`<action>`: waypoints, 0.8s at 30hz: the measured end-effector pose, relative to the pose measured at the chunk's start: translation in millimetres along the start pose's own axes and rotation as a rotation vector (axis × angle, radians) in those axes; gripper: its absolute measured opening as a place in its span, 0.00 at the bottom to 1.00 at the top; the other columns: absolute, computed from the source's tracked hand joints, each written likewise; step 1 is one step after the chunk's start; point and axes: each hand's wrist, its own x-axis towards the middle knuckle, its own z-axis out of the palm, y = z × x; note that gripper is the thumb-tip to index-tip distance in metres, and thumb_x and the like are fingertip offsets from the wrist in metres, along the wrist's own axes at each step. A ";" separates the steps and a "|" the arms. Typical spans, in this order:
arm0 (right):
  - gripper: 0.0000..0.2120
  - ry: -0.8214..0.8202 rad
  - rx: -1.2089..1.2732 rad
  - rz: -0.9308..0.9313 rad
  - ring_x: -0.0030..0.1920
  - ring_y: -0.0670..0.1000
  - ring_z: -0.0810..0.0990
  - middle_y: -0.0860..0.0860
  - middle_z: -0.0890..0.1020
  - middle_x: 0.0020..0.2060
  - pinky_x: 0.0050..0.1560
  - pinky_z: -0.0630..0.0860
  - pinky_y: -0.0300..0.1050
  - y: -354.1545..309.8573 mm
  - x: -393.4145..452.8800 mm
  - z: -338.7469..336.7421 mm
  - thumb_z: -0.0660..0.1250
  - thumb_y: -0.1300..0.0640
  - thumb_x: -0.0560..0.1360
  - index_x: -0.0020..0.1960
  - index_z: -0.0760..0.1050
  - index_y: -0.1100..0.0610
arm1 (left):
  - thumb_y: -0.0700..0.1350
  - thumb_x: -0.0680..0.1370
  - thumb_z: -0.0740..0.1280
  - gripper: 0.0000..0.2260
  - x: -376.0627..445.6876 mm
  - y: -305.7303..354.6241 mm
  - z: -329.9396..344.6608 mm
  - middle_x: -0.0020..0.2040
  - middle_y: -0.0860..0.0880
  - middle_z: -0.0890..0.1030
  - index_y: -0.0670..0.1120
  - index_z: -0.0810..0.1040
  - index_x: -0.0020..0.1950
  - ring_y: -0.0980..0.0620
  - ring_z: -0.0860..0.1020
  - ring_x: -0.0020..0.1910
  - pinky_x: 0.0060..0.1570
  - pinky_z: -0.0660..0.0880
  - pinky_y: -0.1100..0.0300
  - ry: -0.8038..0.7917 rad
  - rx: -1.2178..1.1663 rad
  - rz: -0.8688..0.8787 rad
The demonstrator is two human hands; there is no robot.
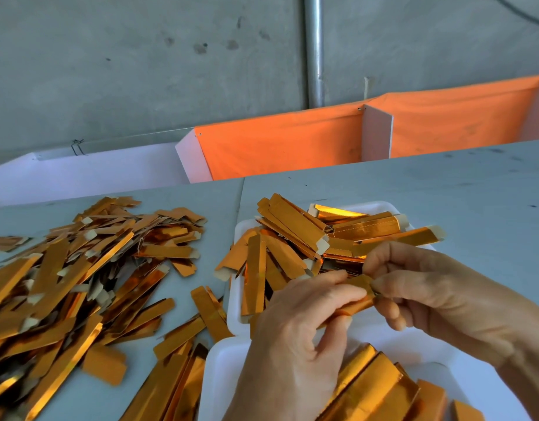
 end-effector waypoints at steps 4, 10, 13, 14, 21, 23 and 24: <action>0.08 0.026 -0.054 -0.044 0.24 0.51 0.74 0.59 0.76 0.26 0.25 0.73 0.38 1.4 0.1 2.2 0.70 0.67 0.67 0.45 0.75 0.63 | 0.40 0.73 0.67 0.15 0.2 -0.5 0.0 0.58 0.58 0.79 0.55 0.81 0.56 0.59 0.75 0.58 0.52 0.78 0.55 0.013 0.146 0.092; 0.11 -0.081 0.079 -0.006 0.25 0.51 0.73 0.59 0.74 0.27 0.25 0.74 0.39 -0.1 -1.5 -1.2 0.70 0.66 0.63 0.46 0.76 0.64 | 0.40 0.73 0.67 0.15 0.1 -0.8 -2.8 0.59 0.57 0.79 0.54 0.82 0.56 0.57 0.77 0.58 0.52 0.79 0.54 0.038 0.079 0.098; 0.09 -0.094 0.142 0.010 0.24 0.50 0.73 0.59 0.73 0.27 0.24 0.73 0.39 -1.0 -1.6 -1.6 0.68 0.66 0.63 0.42 0.79 0.62 | 0.40 0.73 0.67 0.15 0.2 -0.1 -3.2 0.59 0.58 0.79 0.55 0.81 0.56 0.59 0.76 0.59 0.53 0.78 0.54 0.037 0.012 0.071; 0.08 -0.090 0.145 0.015 0.24 0.50 0.73 0.59 0.73 0.26 0.24 0.74 0.39 -1.1 -1.6 -1.3 0.68 0.67 0.62 0.42 0.79 0.62 | 0.40 0.73 0.67 0.15 0.2 -0.2 -3.0 0.59 0.59 0.79 0.55 0.81 0.56 0.59 0.76 0.59 0.53 0.78 0.54 0.036 0.019 0.075; 0.08 -0.041 0.065 0.041 0.25 0.51 0.73 0.58 0.74 0.26 0.25 0.73 0.38 1.9 -0.4 -0.8 0.68 0.65 0.62 0.41 0.77 0.61 | 0.41 0.73 0.68 0.15 0.6 -0.7 -1.9 0.58 0.58 0.79 0.55 0.82 0.56 0.57 0.77 0.57 0.50 0.79 0.56 0.035 0.137 0.133; 0.07 -0.038 0.069 0.044 0.25 0.51 0.72 0.58 0.74 0.26 0.25 0.73 0.38 2.5 -0.3 -0.4 0.68 0.65 0.62 0.40 0.77 0.60 | 0.41 0.73 0.68 0.14 1.2 -1.1 -2.1 0.58 0.57 0.79 0.54 0.82 0.56 0.56 0.78 0.57 0.49 0.79 0.56 0.034 0.171 0.151; 0.06 -0.038 0.066 0.042 0.25 0.51 0.72 0.58 0.75 0.26 0.25 0.73 0.38 2.8 -0.3 -0.2 0.68 0.65 0.62 0.40 0.77 0.60 | 0.41 0.73 0.68 0.14 1.3 -1.2 -2.4 0.58 0.56 0.80 0.54 0.82 0.56 0.56 0.78 0.56 0.49 0.79 0.56 0.029 0.180 0.154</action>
